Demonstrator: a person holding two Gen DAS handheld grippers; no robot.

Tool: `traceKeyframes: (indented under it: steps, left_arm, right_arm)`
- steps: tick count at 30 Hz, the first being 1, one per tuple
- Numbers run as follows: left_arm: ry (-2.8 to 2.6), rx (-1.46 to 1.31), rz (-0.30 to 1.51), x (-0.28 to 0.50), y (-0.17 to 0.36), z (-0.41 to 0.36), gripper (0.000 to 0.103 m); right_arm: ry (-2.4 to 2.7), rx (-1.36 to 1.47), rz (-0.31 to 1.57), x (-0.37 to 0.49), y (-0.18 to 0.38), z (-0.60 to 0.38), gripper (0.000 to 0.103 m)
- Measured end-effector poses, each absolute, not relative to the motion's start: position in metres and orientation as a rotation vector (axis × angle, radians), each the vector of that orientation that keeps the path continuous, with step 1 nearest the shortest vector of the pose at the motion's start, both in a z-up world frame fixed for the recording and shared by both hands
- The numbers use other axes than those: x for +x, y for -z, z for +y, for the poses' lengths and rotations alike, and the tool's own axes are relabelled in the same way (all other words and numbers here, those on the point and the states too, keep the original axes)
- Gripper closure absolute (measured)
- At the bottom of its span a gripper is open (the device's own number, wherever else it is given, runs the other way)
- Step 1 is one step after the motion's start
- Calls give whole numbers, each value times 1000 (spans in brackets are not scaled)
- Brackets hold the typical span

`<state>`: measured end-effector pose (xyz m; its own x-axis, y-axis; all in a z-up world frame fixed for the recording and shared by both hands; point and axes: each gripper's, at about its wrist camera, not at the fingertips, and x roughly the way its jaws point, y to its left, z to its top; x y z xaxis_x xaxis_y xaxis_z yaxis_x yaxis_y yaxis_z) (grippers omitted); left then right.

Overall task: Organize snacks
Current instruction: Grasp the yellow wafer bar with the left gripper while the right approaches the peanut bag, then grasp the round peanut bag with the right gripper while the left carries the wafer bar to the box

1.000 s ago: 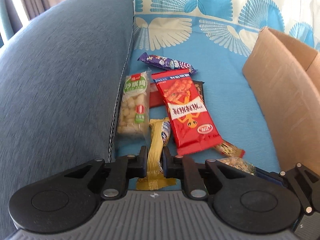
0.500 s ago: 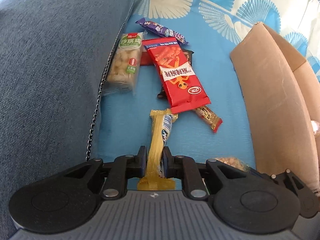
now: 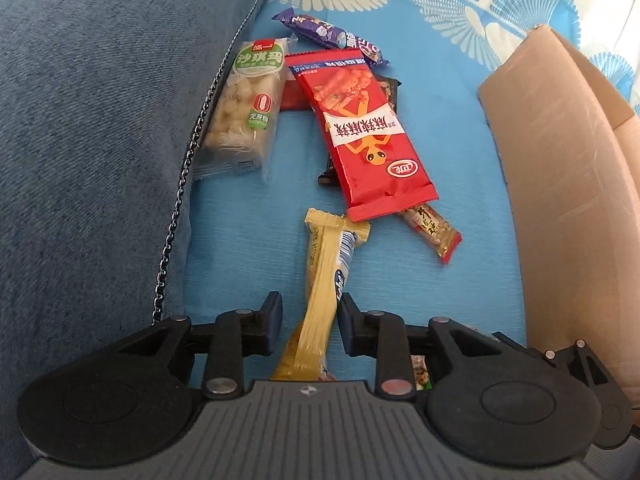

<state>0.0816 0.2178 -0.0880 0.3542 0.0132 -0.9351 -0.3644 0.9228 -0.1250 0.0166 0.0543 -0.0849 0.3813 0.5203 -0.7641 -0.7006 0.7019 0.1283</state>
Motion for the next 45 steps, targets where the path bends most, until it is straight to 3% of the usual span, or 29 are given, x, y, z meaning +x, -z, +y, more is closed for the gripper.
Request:
traceKeyframes:
  steps: [12,16,19,45]
  left_arm:
    - [-247,-303,1187,84,88,216,72]
    - [-251,-306,1178,83,87,217,89]
    - [-251,-316,1158,82,83,219,91]
    - [-237,-373,825,67,7,205,91]
  right_arm:
    - [-776,-248,878,16,85,55,17]
    - [-773,-239,844,13,80,52,17]
    - [-767,-228,809,11,74,48,18]
    - [-699,-100,430,0,-8,-15,18]
